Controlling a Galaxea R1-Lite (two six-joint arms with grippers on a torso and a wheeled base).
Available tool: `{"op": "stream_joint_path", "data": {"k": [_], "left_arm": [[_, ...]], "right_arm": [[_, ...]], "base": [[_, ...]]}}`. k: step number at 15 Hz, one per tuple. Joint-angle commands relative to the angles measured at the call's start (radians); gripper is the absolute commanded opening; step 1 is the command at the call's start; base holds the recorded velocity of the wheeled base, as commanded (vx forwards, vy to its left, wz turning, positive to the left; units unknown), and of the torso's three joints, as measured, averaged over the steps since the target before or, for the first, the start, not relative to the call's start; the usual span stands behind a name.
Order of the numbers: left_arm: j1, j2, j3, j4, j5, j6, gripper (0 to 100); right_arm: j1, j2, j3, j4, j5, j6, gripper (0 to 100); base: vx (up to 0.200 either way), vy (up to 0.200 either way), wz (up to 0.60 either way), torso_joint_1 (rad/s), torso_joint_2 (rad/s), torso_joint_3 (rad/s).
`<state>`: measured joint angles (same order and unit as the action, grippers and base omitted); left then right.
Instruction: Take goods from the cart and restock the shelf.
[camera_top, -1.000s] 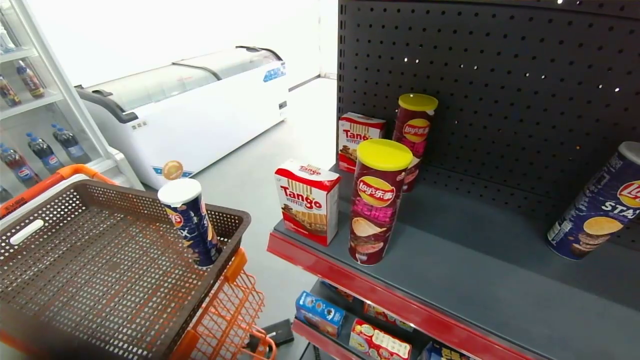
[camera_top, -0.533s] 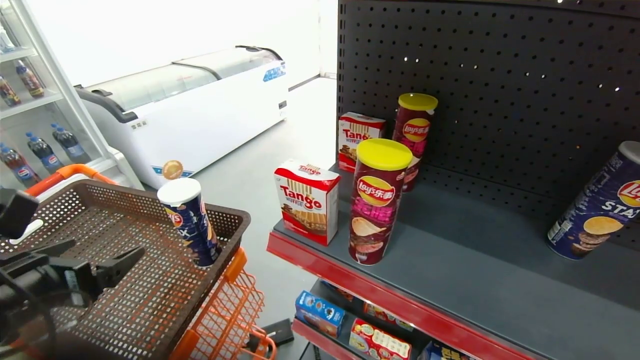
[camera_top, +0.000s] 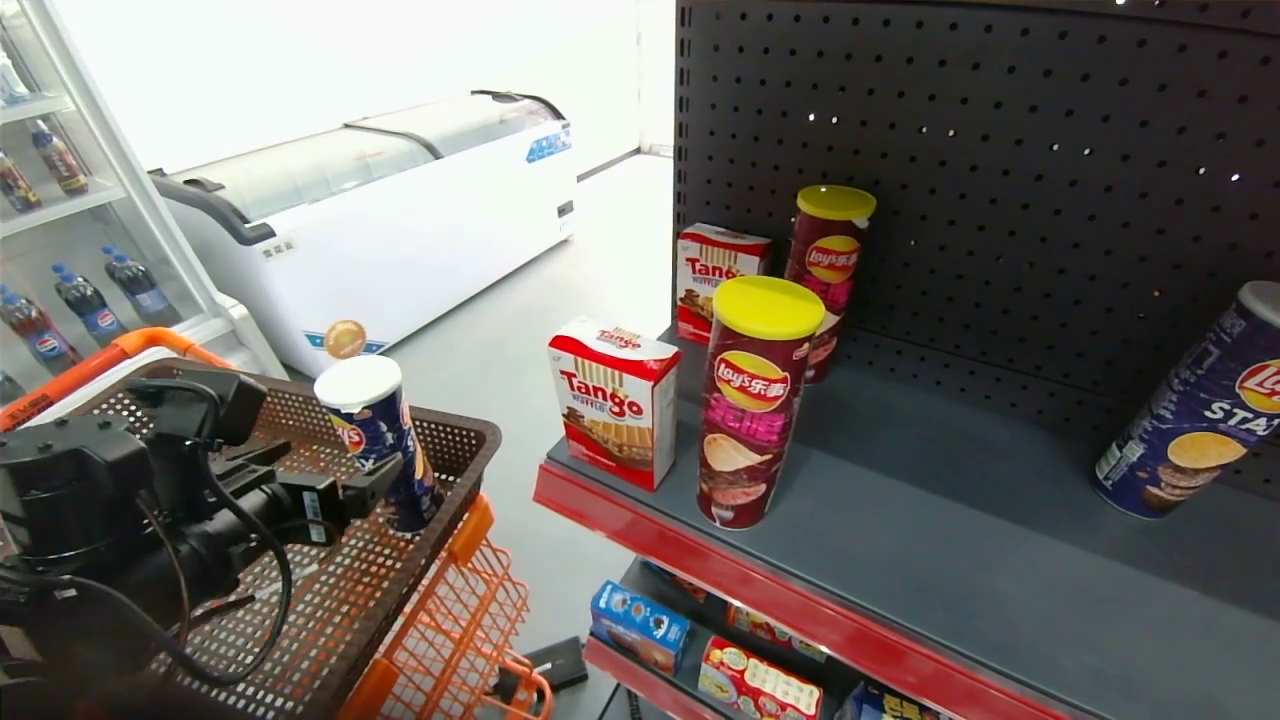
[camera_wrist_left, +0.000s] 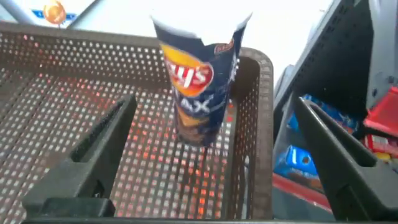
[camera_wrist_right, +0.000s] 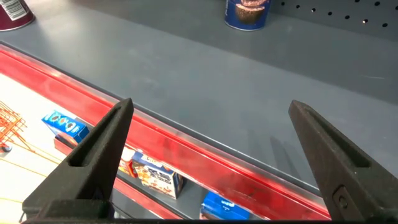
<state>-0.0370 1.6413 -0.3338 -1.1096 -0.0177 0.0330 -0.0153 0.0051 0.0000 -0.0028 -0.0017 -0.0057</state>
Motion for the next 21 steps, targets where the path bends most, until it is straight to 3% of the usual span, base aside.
{"op": "stream_joint_path", "data": {"k": [1, 4, 8, 16, 17, 21], "left_arm": [[-0.014, 0.186, 0.027, -0.147, 0.035, 0.004, 100], [-0.017, 0.278, -0.019, -0.223, 0.131, 0.002, 100], [-0.024, 0.365, -0.102, -0.296, 0.136, -0.001, 100], [-0.03, 0.446, -0.198, -0.303, 0.139, -0.005, 100], [-0.03, 0.457, -0.22, -0.303, 0.137, -0.01, 0], [-0.043, 0.459, -0.255, -0.299, 0.14, 0.004, 0]], "right_arm": [[0.0, 0.001, 0.0, 0.0, 0.0, 0.0, 100], [0.0, 0.001, 0.0, 0.0, 0.0, 0.0, 100], [0.0, 0.001, 0.0, 0.0, 0.0, 0.0, 100], [0.0, 0.001, 0.0, 0.0, 0.0, 0.0, 100], [0.0, 0.001, 0.0, 0.0, 0.0, 0.0, 100], [0.0, 0.001, 0.0, 0.0, 0.0, 0.0, 100]], "base": [[0.0, 0.0, 0.0, 0.0, 0.0, 0.0], [0.0, 0.0, 0.0, 0.0, 0.0, 0.0], [0.0, 0.0, 0.0, 0.0, 0.0, 0.0], [0.0, 0.0, 0.0, 0.0, 0.0, 0.0], [0.0, 0.0, 0.0, 0.0, 0.0, 0.0], [0.0, 0.0, 0.0, 0.0, 0.0, 0.0]]}}
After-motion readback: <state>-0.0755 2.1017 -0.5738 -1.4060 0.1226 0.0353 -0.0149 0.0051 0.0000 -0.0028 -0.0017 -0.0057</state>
